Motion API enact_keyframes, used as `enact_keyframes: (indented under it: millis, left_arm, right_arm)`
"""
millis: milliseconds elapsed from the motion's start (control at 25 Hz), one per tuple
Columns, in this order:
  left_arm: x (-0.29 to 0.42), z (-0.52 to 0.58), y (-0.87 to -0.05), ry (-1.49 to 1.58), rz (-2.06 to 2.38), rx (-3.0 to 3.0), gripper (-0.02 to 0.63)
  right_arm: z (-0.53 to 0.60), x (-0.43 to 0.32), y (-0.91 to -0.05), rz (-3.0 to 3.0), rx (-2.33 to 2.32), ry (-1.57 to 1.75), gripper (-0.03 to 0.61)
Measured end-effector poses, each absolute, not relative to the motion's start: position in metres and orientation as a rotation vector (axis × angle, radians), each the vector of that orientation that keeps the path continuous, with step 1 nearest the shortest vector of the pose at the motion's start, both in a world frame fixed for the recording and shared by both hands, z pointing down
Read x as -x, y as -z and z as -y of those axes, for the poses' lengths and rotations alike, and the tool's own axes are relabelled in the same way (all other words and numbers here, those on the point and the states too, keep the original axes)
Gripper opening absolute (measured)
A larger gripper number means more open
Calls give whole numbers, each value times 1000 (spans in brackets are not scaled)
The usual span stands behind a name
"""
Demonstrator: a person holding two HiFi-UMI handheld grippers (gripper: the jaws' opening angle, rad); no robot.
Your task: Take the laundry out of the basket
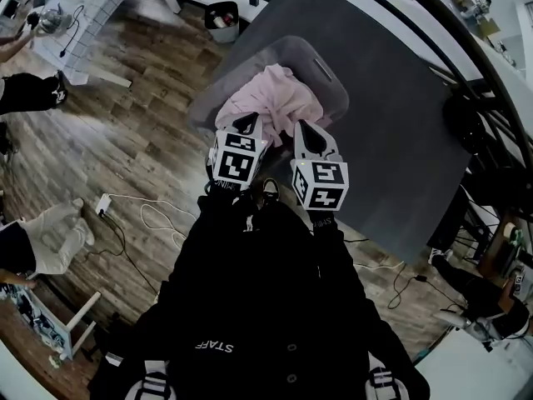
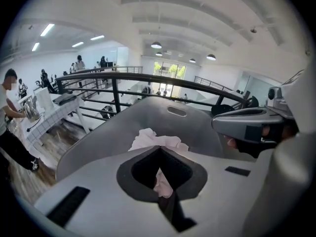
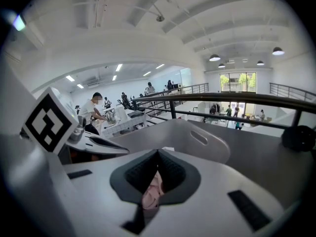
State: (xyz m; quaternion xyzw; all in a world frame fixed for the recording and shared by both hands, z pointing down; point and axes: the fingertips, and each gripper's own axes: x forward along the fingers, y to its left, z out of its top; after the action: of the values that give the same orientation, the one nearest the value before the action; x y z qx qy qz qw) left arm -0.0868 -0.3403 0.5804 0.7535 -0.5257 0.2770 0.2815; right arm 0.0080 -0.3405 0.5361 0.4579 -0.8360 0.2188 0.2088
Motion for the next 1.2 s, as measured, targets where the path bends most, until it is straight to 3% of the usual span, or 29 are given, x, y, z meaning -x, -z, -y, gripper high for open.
enact_keyframes:
  millis: [200,680,1200]
  left_arm:
    - [79,362,-601,-843,1320,-2027,53]
    - [62,384,-696,-1134,1032,-2011,293]
    - [60,399,-773,-1321,969,-2007,440]
  right_arm:
    - [353,-8,-546,2312,-1274,-644,15]
    - [366,-24,-554,2297,-1293,-690,15]
    - [361,-35,-565,2270,-1312,-717,15]
